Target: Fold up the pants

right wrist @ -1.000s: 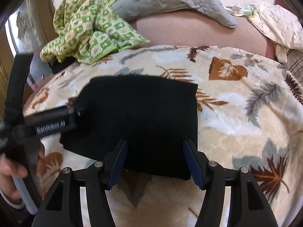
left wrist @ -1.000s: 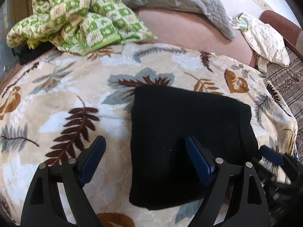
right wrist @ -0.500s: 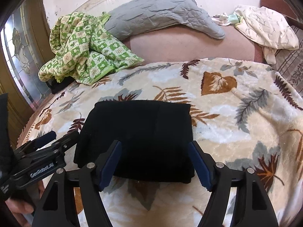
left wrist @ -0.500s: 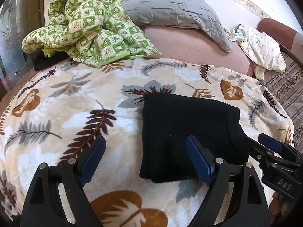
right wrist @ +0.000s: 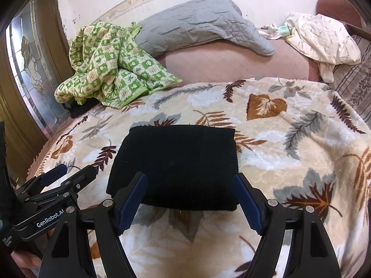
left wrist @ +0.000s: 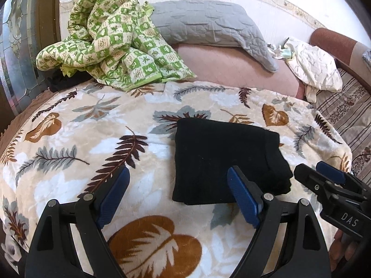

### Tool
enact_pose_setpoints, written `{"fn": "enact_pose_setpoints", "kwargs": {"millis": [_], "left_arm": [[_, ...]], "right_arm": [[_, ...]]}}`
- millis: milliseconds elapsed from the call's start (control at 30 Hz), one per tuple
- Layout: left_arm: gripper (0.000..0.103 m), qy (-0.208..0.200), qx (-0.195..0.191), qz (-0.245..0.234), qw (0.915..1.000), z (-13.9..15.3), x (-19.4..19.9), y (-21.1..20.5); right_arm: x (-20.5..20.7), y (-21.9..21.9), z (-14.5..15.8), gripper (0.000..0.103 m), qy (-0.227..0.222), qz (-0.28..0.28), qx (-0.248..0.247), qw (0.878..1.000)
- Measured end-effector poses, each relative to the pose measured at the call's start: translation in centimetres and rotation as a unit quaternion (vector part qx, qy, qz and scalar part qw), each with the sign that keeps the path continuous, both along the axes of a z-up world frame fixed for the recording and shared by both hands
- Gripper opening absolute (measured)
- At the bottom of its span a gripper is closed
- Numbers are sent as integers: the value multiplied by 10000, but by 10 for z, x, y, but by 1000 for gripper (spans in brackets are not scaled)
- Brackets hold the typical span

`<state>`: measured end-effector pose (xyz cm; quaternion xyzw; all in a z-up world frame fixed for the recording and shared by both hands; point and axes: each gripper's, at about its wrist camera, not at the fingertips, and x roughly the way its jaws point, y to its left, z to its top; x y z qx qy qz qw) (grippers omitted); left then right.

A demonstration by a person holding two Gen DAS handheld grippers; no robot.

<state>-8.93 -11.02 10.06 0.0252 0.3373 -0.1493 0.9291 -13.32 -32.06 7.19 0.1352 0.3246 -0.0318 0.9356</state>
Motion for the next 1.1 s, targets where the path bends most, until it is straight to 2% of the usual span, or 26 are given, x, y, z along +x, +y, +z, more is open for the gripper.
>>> {"fn": "enact_pose_setpoints", "kwargs": {"millis": [567, 833, 1100], "left_arm": [[87, -306, 34, 11, 9995, 20, -34, 12], [87, -419, 54, 44, 9991, 25, -39, 14], [87, -337, 66, 13, 9994, 19, -33, 11]], "right_arm": [[-27, 9, 15, 82, -169, 41, -140, 9998], [-32, 15, 18, 83, -189, 100, -188, 9996], [-28, 13, 14, 83, -90, 109, -169, 9998]]}}
